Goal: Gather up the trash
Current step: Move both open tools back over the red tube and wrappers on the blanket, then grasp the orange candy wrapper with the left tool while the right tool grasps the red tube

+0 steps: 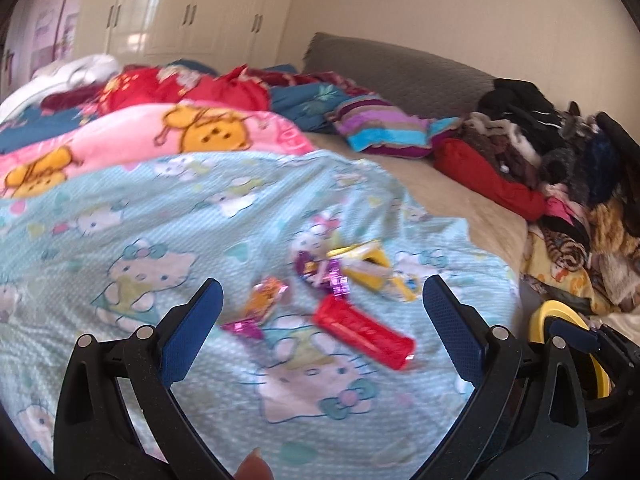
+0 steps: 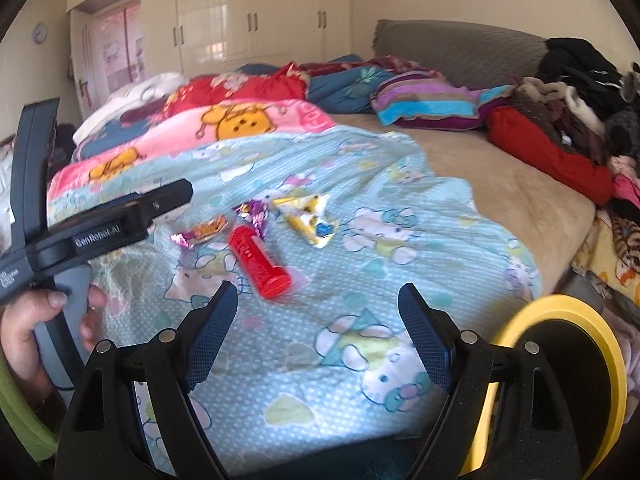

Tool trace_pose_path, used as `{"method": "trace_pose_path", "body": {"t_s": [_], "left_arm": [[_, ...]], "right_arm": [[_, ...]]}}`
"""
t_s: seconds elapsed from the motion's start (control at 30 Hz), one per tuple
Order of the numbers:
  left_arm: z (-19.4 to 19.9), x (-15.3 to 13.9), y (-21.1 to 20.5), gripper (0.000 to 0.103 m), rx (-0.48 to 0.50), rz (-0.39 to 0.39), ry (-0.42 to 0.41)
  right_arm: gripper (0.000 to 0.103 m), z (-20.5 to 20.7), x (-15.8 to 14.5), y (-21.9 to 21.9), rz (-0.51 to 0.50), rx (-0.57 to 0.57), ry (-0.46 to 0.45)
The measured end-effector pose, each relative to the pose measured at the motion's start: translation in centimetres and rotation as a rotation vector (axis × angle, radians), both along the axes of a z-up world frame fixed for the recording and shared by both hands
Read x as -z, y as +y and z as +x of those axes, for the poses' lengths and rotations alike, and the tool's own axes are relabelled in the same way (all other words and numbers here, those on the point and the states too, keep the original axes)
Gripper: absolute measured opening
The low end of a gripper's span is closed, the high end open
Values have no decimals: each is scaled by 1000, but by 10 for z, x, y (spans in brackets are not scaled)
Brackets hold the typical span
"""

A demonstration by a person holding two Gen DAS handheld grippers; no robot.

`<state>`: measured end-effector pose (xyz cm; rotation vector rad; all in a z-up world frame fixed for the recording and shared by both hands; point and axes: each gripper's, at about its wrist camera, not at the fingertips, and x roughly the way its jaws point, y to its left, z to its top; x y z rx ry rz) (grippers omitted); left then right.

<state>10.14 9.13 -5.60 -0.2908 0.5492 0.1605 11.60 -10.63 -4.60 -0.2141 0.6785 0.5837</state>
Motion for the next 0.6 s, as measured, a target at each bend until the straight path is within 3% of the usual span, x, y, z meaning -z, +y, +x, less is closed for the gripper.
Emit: {"method": "trace_pose_path", "body": {"t_s": [0.23,0.6], "left_arm": [[-2,21,32,92,-51,-78,35],[1,48,55,70,-79,-153,85]], "right_arm": [[77,22,20,28,-9,-23,61],[71,50,53,70,-72,-75,119]]}}
